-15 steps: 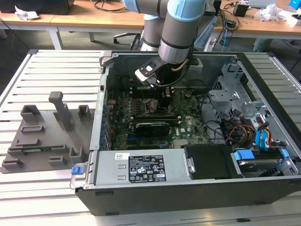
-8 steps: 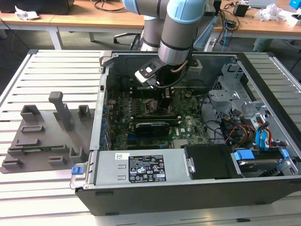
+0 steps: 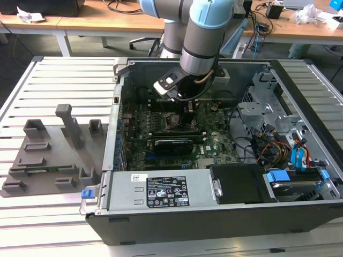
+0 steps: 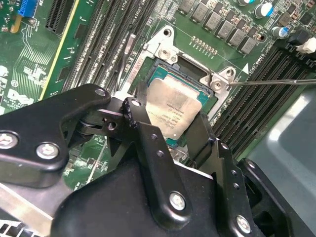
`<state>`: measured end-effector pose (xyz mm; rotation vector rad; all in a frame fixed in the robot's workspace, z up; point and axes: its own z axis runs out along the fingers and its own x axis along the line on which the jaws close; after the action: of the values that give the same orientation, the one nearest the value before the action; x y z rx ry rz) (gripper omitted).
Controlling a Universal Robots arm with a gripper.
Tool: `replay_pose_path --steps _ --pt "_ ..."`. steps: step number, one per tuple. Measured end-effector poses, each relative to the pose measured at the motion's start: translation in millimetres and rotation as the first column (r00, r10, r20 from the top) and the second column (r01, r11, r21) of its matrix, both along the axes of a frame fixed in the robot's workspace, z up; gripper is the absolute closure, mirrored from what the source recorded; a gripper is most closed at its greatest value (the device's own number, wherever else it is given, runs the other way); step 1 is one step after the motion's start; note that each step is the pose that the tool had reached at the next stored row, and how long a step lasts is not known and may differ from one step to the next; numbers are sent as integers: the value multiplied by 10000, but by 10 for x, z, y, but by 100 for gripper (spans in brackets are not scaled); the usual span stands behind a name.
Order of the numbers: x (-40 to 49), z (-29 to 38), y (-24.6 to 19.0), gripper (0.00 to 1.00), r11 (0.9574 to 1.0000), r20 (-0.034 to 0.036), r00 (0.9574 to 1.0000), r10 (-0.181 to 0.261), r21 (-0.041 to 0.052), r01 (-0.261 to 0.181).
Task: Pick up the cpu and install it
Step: 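Place the cpu into insertion slot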
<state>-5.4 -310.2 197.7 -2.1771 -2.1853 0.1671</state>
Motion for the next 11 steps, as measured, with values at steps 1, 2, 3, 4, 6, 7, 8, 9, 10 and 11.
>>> replay_pose_path --steps 1,2,3,4,6,7,8,9,10,11 --pt "0 -3 0 45 10000 0 10000 0 -1 0" --pt "0 -4 0 45 10000 0 10000 1 -2 -1" --pt "0 -4 0 45 10000 -1 10000 0 -3 0" --pt "0 -6 0 45 10000 0 10000 0 -1 0" --pt "0 -7 0 45 10000 -1 10000 1 -1 -1" --pt "0 -8 0 45 10000 0 10000 0 -1 0" --pt "1 -9 1 45 10000 3 10000 0 2 0" --pt "1 -10 1 45 10000 5 10000 1 3 -1" --pt "1 -11 1 45 10000 3 10000 0 5 0" --pt "0 -11 1 38 10000 2 10000 0 3 0"
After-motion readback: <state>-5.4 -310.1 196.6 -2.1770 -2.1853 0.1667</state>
